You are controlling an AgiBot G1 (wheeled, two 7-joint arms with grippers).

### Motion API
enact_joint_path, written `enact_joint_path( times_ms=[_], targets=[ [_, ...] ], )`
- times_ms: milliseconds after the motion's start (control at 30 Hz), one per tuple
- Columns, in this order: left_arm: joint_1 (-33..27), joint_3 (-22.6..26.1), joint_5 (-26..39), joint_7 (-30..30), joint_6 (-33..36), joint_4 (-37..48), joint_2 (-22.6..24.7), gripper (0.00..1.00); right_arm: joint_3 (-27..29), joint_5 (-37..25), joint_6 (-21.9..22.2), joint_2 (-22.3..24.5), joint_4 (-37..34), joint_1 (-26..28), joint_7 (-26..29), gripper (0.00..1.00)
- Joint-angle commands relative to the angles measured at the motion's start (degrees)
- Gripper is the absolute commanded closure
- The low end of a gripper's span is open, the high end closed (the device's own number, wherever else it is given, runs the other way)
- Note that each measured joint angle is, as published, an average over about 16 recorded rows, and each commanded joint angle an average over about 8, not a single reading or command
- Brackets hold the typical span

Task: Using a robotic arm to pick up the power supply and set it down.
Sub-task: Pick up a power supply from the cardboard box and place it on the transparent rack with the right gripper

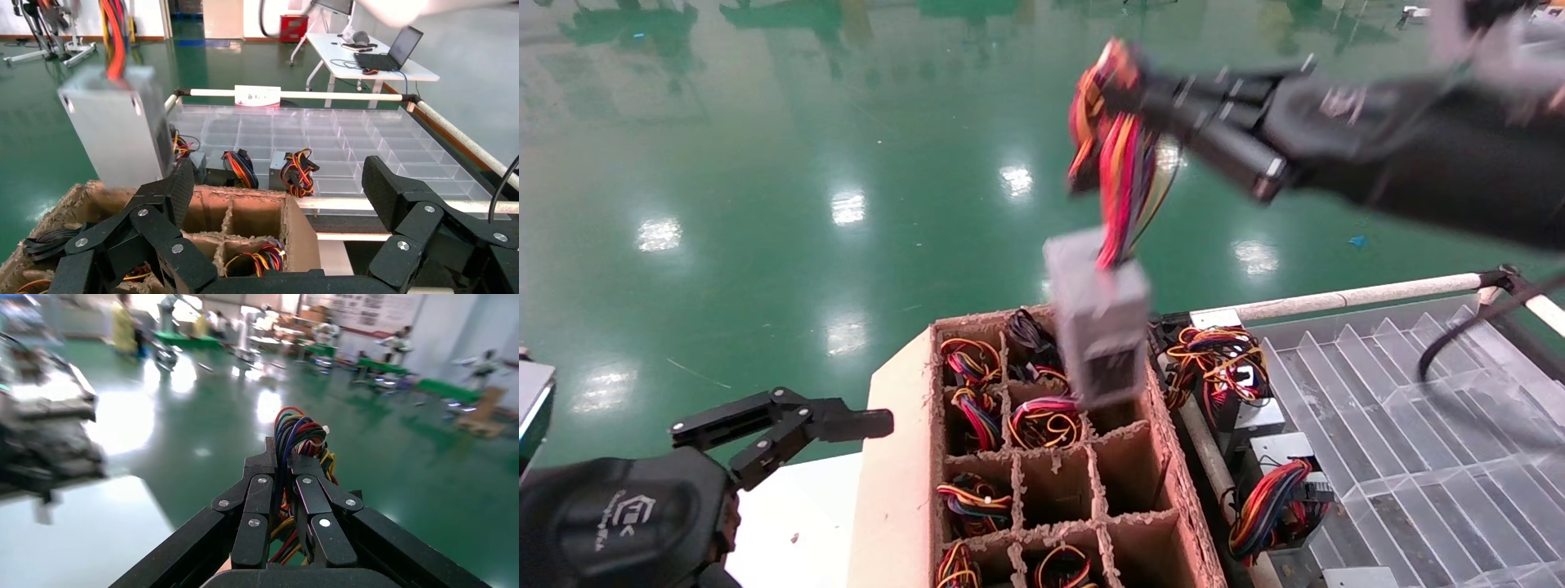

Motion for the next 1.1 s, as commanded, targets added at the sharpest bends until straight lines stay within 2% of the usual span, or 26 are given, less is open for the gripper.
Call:
enact_joint_path(
  times_ms=[33,333,500,767,1100],
  targets=[
    [0.0,0.0,0.0,0.0,0.0,0.0,0.0,0.0,-0.2,-1.1,-0.8,-0.1,-2.9,3.1,-1.4,1.0],
    [0.0,0.0,0.0,0.0,0.0,0.0,0.0,0.0,-3.1,-9.3,-2.6,-0.9,-20.8,16.5,-11.5,1.0],
    [0.0,0.0,0.0,0.0,0.0,0.0,0.0,0.0,-4.6,-13.8,1.0,-0.8,-29.6,21.1,-17.8,1.0],
    [0.0,0.0,0.0,0.0,0.0,0.0,0.0,0.0,-7.2,-19.9,10.5,-1.2,-39.1,23.1,-26.4,1.0],
    [0.0,0.0,0.0,0.0,0.0,0.0,0.0,0.0,-8.3,-22.3,16.9,-1.8,-45.8,21.9,-34.5,1.0]
  ],
)
